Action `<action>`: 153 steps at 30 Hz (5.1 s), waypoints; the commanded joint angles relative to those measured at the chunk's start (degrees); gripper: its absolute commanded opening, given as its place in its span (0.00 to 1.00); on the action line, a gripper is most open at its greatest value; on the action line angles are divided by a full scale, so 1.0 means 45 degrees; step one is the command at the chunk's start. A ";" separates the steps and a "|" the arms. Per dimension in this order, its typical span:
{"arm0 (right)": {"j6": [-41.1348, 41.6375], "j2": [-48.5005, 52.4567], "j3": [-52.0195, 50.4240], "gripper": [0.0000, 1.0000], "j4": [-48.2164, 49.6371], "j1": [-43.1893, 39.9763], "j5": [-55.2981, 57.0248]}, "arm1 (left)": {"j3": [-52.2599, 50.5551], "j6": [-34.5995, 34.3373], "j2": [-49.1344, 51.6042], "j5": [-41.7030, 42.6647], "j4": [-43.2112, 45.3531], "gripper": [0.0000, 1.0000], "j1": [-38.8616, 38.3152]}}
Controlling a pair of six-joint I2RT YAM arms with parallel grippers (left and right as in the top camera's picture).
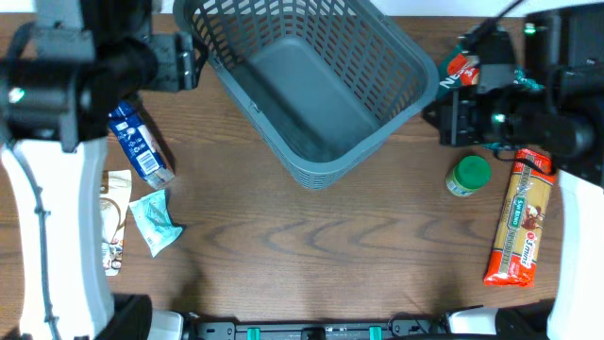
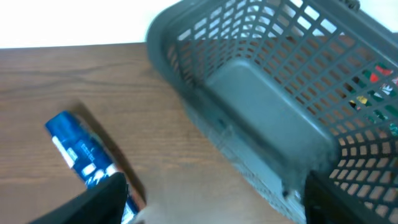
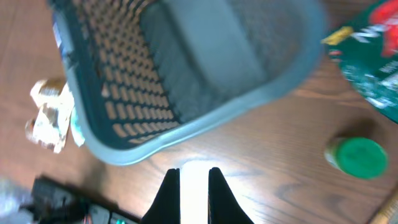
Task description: Pack container
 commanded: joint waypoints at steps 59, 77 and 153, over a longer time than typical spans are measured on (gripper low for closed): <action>-0.2220 0.5717 0.0233 0.01 0.3157 -0.0345 0.3789 | 0.0350 0.3687 0.3555 -0.0636 -0.0015 0.69 -0.2341; -0.2259 0.5717 0.0233 0.01 0.3254 -0.0947 0.3915 | 0.0350 0.3682 0.3555 -0.0631 -0.0772 0.69 -0.2341; -0.2414 0.5717 0.0238 0.01 0.7121 -0.1802 0.4775 | 0.0350 0.0903 0.3011 -0.0976 -0.5629 0.56 -0.5829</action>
